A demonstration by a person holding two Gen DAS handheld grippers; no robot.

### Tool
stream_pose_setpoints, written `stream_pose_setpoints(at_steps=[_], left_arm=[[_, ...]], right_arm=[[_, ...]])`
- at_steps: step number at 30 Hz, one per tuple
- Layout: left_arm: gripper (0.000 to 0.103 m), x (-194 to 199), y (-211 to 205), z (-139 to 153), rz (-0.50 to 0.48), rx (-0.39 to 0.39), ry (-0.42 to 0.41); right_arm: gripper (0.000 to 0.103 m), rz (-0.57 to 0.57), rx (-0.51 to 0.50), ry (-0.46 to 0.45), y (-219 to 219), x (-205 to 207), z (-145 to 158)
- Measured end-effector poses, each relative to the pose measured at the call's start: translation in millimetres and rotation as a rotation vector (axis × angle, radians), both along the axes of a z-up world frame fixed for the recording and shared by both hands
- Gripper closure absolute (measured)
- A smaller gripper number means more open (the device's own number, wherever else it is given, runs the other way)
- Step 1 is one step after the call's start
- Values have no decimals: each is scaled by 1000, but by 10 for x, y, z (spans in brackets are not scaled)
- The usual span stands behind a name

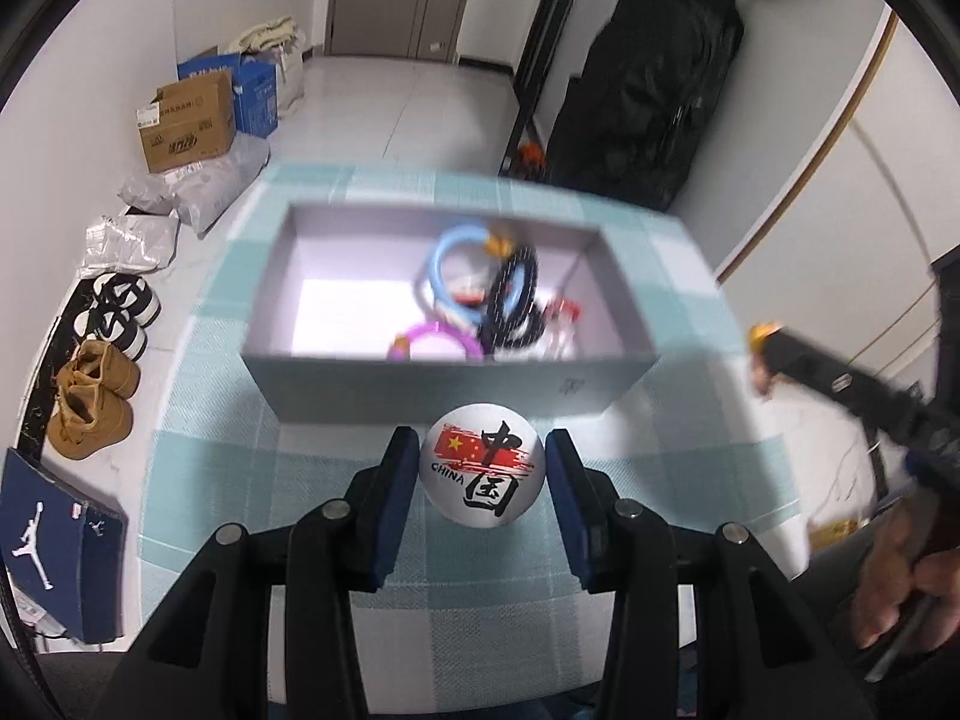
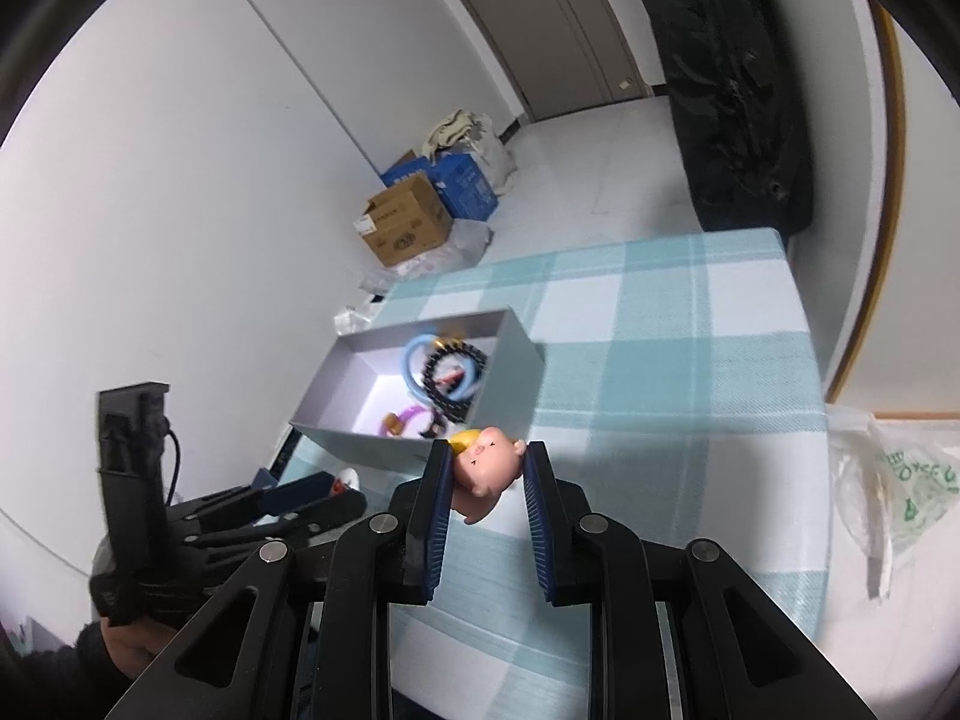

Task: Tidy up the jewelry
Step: 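Carry the pig figure and China badge over the grey box with both tools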

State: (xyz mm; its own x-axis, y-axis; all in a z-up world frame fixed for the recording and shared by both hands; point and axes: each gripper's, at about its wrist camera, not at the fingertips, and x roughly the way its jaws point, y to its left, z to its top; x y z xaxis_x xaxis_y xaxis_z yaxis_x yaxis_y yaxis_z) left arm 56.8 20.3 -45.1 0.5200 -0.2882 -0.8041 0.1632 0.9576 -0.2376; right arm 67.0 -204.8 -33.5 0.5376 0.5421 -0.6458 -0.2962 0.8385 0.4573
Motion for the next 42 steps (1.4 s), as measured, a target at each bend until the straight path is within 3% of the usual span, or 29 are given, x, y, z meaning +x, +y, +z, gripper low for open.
stream_pose_setpoints(at_steps=[10,16,42], left_arm=[[65,183,180,146,41,-98,-68],[65,292,257,133,73,-139,-54],[65,750,268,-50,133,-130,24]], right_arm=[[80,57,23,-1,373,195,35],[80,61,33,18,462,314,9],[80,72,46,105,673,825,-223]])
